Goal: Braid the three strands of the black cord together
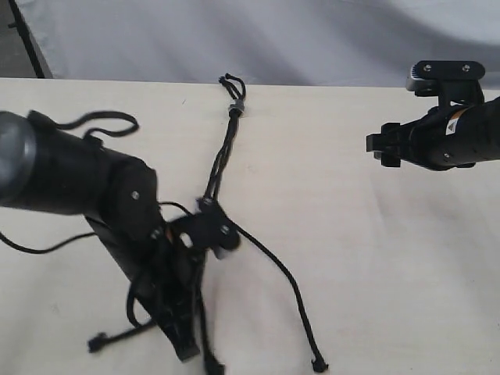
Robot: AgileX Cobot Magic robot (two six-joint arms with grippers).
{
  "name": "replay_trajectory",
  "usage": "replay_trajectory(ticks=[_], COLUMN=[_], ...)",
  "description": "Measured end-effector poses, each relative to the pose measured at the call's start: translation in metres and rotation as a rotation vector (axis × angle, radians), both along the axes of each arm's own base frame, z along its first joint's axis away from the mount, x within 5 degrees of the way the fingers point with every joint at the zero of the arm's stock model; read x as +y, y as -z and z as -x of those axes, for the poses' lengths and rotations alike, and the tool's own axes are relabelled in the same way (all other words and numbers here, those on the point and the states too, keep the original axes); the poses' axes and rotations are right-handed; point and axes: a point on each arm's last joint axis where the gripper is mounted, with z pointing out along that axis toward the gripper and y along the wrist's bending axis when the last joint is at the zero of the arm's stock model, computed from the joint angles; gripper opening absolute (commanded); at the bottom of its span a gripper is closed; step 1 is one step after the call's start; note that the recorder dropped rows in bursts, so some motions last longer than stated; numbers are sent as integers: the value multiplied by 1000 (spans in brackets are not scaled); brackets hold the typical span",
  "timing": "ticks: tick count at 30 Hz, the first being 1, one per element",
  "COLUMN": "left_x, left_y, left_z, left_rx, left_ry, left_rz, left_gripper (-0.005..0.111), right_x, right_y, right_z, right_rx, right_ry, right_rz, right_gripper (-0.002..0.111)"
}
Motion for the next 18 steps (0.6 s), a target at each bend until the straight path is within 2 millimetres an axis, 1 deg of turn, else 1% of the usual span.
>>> replay_trajectory(ticks=[2, 3, 4, 6, 8, 11, 14, 16, 18], left_x=[-20, -26, -28, -23, -14, 8, 31, 47, 62], left_y=[-2, -3, -4, -8, -14, -28, -45, -55, -60], left_z=[8, 10, 10, 9, 6, -2, -14, -22, -29], left_rx=[-76, -105, -126, -133, -122, -112, -147, -182, -203], left_ry=[98, 116, 111, 74, 23, -60, -147, -204, -268], left_rz=[54, 68, 77, 74, 64, 60, 78, 87, 94], left_gripper=[1, 1, 1, 1, 1, 1, 1, 1, 1], right_x=[0, 0, 0, 0, 0, 0, 0, 3, 10], right_y=[0, 0, 0, 0, 0, 0, 0, 0, 1], right_z=[0, 0, 0, 0, 0, 0, 0, 1, 1], right_rx=[0, 0, 2, 4, 6, 6, 6, 7, 10], right_ry=[0, 0, 0, 0, 1, 1, 1, -7, -29], right_rz=[0, 0, 0, 1, 1, 1, 1, 1, 2], right_gripper=[73, 73, 73, 73, 73, 73, 73, 73, 73])
